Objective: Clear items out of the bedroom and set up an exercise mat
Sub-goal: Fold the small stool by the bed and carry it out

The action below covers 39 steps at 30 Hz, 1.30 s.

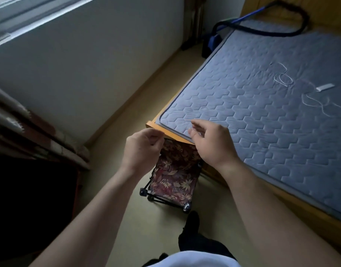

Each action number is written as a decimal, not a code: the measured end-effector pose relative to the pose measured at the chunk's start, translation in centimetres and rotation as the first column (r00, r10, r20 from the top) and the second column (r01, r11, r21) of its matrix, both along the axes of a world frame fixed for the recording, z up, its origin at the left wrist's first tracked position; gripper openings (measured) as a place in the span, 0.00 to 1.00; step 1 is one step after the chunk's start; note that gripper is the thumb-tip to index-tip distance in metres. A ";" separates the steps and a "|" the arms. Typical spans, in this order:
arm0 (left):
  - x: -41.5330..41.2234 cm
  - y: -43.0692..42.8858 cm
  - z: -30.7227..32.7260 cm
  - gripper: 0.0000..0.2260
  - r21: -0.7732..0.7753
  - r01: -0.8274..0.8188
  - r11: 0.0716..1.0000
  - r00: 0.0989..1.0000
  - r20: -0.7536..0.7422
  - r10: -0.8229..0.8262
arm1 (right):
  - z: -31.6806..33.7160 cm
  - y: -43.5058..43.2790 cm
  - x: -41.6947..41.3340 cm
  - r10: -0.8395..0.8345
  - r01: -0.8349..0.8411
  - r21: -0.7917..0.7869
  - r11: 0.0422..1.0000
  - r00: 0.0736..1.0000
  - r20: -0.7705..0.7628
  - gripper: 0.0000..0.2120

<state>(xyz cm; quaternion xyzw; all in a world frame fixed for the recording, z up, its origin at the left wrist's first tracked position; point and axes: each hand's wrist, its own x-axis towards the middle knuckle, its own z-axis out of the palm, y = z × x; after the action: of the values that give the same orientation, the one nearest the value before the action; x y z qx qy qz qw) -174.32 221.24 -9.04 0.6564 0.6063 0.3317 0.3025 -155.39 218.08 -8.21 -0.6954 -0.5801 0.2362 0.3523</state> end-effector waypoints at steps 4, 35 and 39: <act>1.3 3.8 -1.6 0.05 -0.031 0.026 0.999 0.998 -0.048 -0.028 | -2.1 4.3 1.0 -0.013 0.011 -0.048 0.999 1.000 -0.028 0.18; 4.5 26.3 -31.0 0.33 -0.697 0.263 0.667 0.723 -0.316 -0.614 | -28.7 17.7 -0.3 -0.356 0.282 -0.796 0.536 0.930 0.090 0.31; 4.8 27.6 -34.6 0.37 -0.717 0.243 0.654 0.725 -0.314 -0.613 | -31.6 18.2 0.2 -0.353 0.300 -0.814 0.498 0.927 0.126 0.36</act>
<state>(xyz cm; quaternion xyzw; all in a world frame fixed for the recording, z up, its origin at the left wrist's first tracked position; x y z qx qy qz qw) -169.50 248.85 -43.62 0.7090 0.5577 -0.1721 0.3959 -155.16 236.25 -39.84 -0.8677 -0.2508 0.4270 0.0430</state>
